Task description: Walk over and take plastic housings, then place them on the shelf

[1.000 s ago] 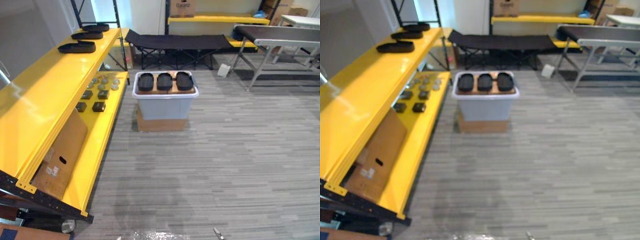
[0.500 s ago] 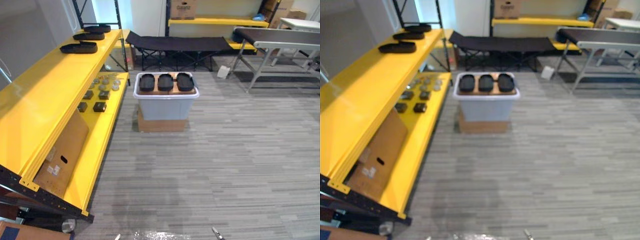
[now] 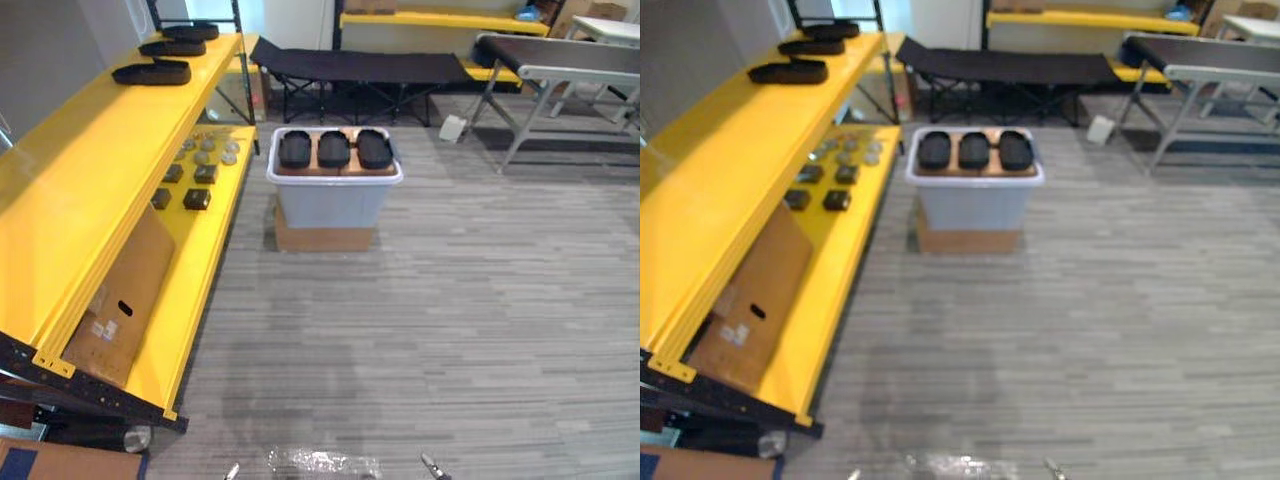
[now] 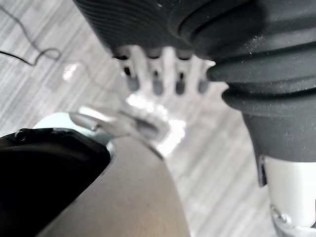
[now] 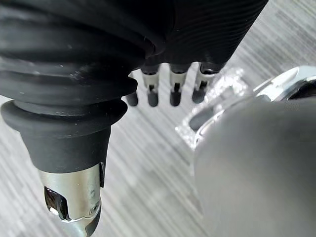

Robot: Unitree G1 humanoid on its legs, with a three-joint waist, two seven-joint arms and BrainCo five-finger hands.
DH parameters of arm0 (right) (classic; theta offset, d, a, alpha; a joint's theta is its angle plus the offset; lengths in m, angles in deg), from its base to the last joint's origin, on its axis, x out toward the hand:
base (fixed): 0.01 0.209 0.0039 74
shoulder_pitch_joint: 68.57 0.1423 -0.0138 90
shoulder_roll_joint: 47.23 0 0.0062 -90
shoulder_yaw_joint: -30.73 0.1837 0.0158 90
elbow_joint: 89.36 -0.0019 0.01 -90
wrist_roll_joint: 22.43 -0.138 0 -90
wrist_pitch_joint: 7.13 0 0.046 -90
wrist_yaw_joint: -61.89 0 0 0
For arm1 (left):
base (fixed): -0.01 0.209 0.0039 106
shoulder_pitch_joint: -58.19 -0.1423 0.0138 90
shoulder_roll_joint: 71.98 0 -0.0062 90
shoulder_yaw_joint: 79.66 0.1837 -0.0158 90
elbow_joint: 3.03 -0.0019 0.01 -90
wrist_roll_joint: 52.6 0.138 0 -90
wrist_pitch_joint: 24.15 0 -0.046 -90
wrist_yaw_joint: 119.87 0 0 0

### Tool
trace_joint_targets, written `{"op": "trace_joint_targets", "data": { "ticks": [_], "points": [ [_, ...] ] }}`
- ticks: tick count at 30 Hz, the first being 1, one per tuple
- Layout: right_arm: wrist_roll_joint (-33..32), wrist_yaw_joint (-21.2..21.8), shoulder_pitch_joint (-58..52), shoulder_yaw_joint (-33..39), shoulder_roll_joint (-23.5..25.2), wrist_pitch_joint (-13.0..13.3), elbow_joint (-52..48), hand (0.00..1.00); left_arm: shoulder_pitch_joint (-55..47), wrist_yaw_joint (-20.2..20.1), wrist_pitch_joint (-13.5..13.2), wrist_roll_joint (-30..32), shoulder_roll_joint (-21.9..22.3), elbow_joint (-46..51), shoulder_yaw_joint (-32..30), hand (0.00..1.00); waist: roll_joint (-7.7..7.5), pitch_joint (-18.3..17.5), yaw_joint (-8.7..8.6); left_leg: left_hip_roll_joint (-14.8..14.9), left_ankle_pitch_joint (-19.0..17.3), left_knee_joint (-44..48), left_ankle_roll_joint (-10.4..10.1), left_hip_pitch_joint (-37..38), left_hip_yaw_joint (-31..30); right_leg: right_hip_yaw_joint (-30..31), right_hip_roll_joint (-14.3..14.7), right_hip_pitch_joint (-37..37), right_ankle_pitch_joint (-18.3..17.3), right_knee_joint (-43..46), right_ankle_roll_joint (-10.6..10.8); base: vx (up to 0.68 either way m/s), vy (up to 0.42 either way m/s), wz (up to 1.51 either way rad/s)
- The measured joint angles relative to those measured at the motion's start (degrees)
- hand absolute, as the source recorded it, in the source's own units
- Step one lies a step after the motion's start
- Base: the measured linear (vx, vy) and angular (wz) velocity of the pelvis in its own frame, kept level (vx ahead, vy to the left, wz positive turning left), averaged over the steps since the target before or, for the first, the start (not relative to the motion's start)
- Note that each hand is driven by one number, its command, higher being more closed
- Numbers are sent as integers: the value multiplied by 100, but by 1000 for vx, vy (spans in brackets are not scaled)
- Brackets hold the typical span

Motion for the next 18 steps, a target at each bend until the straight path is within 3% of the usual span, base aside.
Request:
{"op": "trace_joint_targets", "data": {
  "ticks": [7,9,11,12,13,15,18],
  "points": [
    [9,-13,3,0,8,89,3,0,6,39,-80,24,2,-19,16,0,-11,9,-16,-42,-2,-3,3,44,5,-8,-47,57,-33,48,15,0,0,0],
    [1,-17,10,15,-39,156,-7,0,36,106,-74,83,17,-36,125,0,36,40,-51,-2,-58,-1,91,40,-15,-1,-118,-312,-332,861,143,-42,10,4],
    [-10,-25,61,54,-121,259,-56,0,151,182,-29,108,20,-69,287,0,186,215,-77,116,-125,4,253,254,-28,12,-266,-1162,-567,2872,275,-42,69,0],
    [-13,-24,59,59,-112,274,-60,0,187,202,-26,109,11,-72,284,0,184,220,-76,114,-134,9,275,312,-29,12,-302,-1240,-605,3127,223,-8,66,12],
    [-10,-10,-47,116,-50,279,-48,0,192,265,-27,225,-70,-80,277,0,84,248,-84,117,-277,137,338,383,-95,6,-365,-1304,-684,3557,112,32,22,15],
    [12,11,-147,185,56,310,-30,0,235,313,-23,307,-139,-112,236,0,-28,247,-71,198,-469,365,281,323,-131,18,-289,-1260,-818,3460,50,48,9,5],
    [128,20,-125,445,38,363,-56,0,412,350,14,340,-2,-124,38,0,180,363,-84,536,-557,546,208,235,-155,6,44,-1500,-1056,2923,-80,105,-21,0]
  ]
}}
